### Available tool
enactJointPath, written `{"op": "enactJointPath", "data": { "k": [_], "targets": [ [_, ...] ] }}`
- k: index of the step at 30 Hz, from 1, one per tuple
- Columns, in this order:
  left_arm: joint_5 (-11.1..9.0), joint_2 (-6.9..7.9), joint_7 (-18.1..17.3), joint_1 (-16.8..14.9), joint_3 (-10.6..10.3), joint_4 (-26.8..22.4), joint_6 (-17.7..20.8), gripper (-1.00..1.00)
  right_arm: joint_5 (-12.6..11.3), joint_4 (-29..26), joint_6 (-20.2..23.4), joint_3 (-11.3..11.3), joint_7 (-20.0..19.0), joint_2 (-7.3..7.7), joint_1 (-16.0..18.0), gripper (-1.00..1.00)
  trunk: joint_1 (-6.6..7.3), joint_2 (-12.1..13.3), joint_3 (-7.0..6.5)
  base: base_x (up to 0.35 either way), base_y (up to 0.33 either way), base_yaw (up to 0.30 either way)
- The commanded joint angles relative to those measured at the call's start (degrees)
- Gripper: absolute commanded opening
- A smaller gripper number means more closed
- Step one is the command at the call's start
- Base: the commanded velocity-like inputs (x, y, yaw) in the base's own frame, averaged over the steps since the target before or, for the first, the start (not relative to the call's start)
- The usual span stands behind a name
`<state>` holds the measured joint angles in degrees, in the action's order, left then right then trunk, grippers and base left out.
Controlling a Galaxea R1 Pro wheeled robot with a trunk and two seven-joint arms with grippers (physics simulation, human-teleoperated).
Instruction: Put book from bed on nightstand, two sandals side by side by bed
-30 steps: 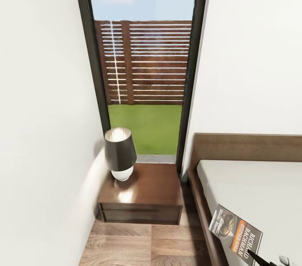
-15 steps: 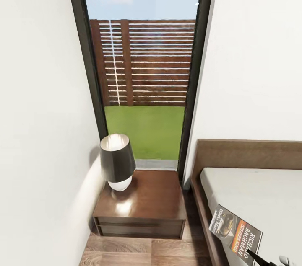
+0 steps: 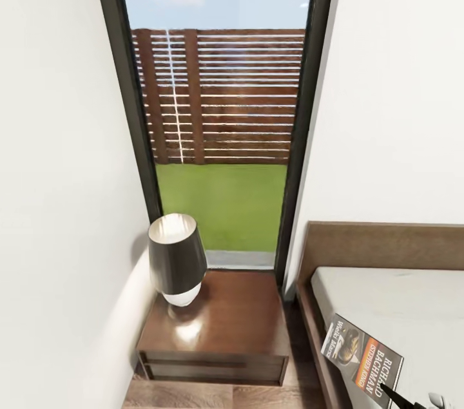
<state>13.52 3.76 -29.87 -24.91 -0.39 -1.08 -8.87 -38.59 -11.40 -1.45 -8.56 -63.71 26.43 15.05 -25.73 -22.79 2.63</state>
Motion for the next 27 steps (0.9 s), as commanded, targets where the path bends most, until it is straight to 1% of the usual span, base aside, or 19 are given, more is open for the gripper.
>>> {"op": "enactJointPath", "data": {
  "k": [1,22,27],
  "targets": [
    [0.5,0.02,0.0,-0.1,0.0,0.1,-0.4,1.00,0.0,0.1,-0.1,-0.1,-0.2,0.00,0.1,-1.00,-0.06,-0.1,0.13,0.236,0.000,0.000],
    [0.5,0.02,0.0,-0.1,0.0,0.0,-0.4,1.00,-0.1,0.1,-0.2,-0.1,-0.2,0.01,0.1,-1.00,-0.06,-0.1,0.13,0.276,0.000,0.000],
    [0.5,0.02,0.0,-0.1,0.0,0.0,-0.4,1.00,-0.1,0.1,-0.1,-0.1,-0.2,0.02,0.1,-1.00,-0.06,-0.1,0.13,0.159,0.000,0.000]
  ]
}}
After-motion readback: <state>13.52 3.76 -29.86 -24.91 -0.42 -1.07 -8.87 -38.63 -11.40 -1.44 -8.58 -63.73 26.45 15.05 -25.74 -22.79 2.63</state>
